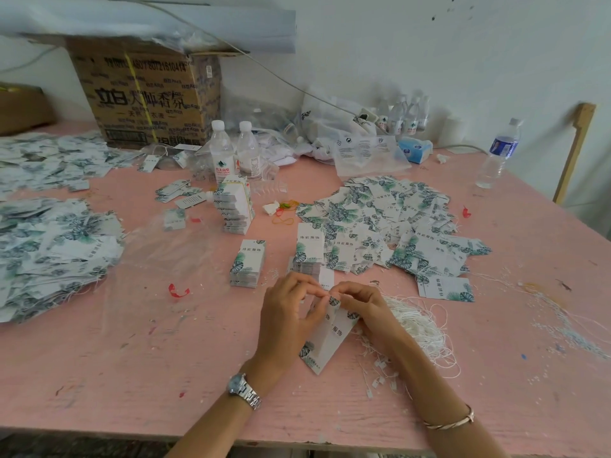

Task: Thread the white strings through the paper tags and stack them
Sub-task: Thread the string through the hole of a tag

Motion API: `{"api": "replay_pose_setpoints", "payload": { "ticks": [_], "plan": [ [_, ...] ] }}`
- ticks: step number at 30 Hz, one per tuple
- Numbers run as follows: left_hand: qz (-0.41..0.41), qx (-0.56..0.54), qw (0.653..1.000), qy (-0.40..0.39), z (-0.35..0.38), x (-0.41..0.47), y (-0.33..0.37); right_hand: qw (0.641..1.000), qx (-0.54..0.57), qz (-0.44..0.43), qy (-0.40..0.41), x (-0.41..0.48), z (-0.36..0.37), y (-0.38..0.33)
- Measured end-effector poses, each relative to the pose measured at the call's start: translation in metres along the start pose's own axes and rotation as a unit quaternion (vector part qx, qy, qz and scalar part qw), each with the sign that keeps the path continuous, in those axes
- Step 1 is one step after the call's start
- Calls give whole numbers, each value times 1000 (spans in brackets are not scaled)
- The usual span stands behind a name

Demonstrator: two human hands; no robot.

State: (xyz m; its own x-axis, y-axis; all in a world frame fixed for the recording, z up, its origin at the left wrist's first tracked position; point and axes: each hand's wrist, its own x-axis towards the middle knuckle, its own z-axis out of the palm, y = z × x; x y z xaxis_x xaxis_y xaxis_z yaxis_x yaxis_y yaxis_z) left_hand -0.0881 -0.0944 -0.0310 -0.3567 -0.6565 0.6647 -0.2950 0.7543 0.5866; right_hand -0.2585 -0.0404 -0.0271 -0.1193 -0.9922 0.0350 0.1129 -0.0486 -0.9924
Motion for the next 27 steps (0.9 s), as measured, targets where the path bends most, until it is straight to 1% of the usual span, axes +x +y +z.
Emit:
{"api": "replay_pose_setpoints", "payload": {
  "ticks": [5, 8, 10, 12, 14, 19, 23, 25, 27],
  "plan": [
    [-54, -73, 996, 20, -5, -4, -2, 996, 55, -7, 72, 8, -6, 5],
    [-96, -127, 987, 17, -8, -6, -1, 992, 91, -6, 85, 10, -9, 5],
    [-127, -174, 976, 20, -10, -7, 0, 992, 90, -7, 85, 11, -10, 4],
    [-150, -218, 964, 25, -12, -6, -1, 994, 56, -13, 89, 10, -10, 4],
    [-176, -254, 951, 25, -13, -5, -3, 995, -5, -27, 97, 9, -10, 5],
    [-216, -324, 920, 46, -15, -5, -9, 986, -116, -62, 101, 7, -7, 9],
    [-221, -340, 909, 95, -14, -3, -13, 972, -153, -108, 138, 7, -4, 8],
    [-233, -341, 903, 117, -14, -1, -14, 969, -157, -117, 153, 7, -4, 7],
    [-236, -353, 897, 126, -14, 0, -14, 969, -162, -114, 151, 7, -4, 8]
  ]
}}
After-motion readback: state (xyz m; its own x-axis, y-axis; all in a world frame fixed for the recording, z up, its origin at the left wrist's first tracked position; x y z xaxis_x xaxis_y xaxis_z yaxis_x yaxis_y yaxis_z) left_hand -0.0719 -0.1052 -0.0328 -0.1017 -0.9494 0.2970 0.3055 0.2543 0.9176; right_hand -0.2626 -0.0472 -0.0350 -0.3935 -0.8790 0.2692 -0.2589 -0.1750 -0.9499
